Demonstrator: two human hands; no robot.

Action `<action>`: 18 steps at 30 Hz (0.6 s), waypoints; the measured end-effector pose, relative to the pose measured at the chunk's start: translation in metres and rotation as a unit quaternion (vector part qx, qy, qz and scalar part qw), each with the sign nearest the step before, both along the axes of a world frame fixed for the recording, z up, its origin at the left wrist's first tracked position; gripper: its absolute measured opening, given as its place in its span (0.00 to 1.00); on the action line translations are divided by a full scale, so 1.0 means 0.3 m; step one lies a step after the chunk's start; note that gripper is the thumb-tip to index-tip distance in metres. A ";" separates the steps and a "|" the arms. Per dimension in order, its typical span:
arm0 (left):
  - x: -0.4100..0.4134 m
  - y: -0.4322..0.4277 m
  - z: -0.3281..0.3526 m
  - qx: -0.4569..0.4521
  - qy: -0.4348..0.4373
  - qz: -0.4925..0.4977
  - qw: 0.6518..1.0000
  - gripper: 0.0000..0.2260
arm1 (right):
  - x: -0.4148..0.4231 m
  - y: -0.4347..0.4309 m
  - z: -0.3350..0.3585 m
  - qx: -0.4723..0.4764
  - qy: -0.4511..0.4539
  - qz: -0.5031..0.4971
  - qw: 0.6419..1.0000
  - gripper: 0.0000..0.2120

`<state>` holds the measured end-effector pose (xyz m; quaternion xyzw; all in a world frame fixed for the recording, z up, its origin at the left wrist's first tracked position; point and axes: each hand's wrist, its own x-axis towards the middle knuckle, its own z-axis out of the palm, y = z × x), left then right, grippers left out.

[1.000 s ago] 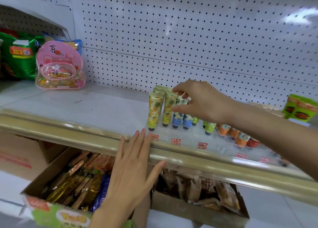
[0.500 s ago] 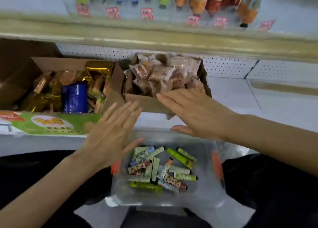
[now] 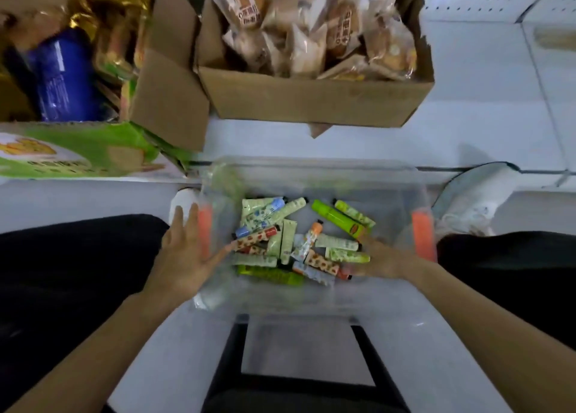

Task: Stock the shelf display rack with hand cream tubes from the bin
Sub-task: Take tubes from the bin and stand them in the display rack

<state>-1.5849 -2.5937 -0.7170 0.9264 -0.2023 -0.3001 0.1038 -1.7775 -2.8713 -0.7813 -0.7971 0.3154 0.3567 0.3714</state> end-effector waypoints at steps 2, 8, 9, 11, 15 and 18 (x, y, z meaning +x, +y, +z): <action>-0.007 0.008 -0.040 -0.053 0.007 0.016 0.998 0.47 | 0.002 0.006 -0.069 0.016 0.020 -0.001 1.000 0.33; -0.023 0.006 -0.131 -0.211 -0.031 0.102 0.972 0.38 | 0.030 0.003 -0.210 -0.036 0.022 0.024 0.999 0.47; -0.031 0.008 -0.142 -0.220 -0.039 0.104 0.969 0.39 | 0.041 0.006 -0.221 -0.043 0.019 0.030 0.998 0.48; -0.046 0.011 -0.160 -0.239 -0.063 0.103 0.963 0.39 | 0.060 0.017 -0.244 -0.043 0.018 0.027 0.999 0.47; -0.055 0.014 -0.189 -0.239 -0.095 0.095 0.962 0.37 | 0.061 0.067 -0.311 -0.051 -0.011 0.021 0.998 0.45; -0.060 0.018 -0.190 -0.239 -0.100 0.080 0.963 0.37 | 0.047 0.123 -0.358 -0.033 0.000 0.012 0.999 0.48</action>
